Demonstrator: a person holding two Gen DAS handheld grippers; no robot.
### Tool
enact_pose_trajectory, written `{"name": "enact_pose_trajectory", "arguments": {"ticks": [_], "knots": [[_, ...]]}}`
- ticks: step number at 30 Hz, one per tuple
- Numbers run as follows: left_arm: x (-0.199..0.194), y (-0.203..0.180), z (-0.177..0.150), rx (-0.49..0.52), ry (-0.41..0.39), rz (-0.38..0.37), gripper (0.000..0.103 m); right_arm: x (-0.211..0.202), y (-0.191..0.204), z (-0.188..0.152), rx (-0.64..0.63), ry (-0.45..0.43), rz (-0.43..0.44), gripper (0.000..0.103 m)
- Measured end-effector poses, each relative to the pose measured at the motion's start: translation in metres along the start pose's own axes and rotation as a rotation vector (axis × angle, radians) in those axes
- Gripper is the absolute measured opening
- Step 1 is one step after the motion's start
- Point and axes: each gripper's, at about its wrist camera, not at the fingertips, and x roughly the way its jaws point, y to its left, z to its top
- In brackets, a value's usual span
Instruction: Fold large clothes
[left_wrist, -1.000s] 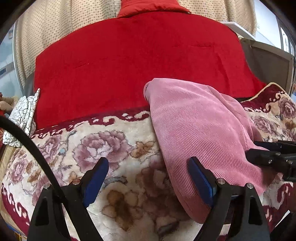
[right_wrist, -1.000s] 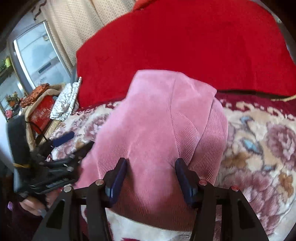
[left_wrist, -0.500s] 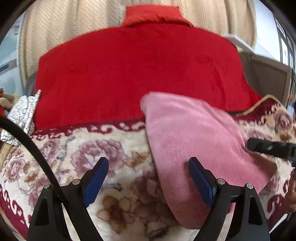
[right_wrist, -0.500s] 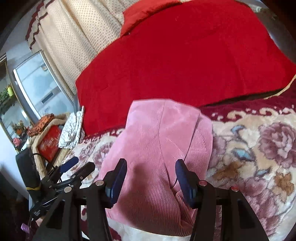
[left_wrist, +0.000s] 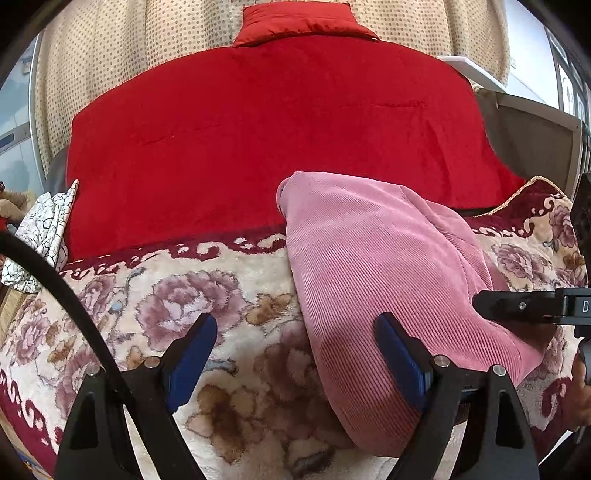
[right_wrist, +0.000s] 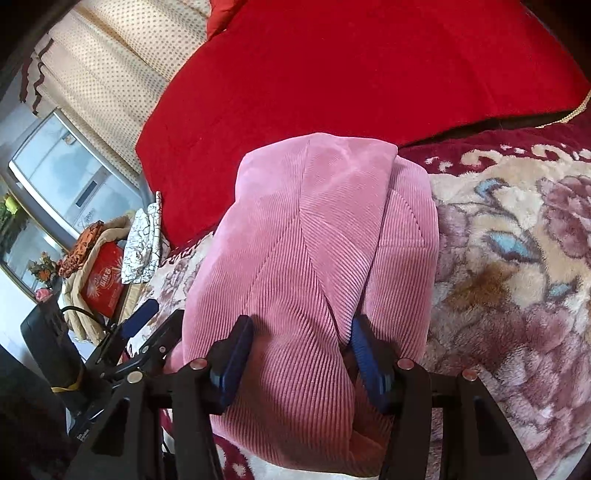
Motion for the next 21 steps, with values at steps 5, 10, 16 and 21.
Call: {"name": "enact_pose_trajectory", "arguments": {"ticks": [5,10,16,21], "knots": [[0.000,0.000,0.000,-0.008,0.001,-0.003,0.088,-0.005,-0.005,0.000,-0.001,0.001,-0.006,0.059],[0.000,0.001,0.005,-0.010,-0.001,0.005,0.088,-0.020,0.009,0.006,-0.053,-0.073,-0.047,0.059],[0.000,0.018,0.031,-0.113,-0.089,-0.006,0.088,-0.032,0.028,0.043,-0.080,-0.202,-0.048,0.058],[0.049,0.009,0.022,-0.085,0.080,-0.043,0.088,0.031,0.010,0.072,-0.013,-0.035,-0.142,0.057]]}}
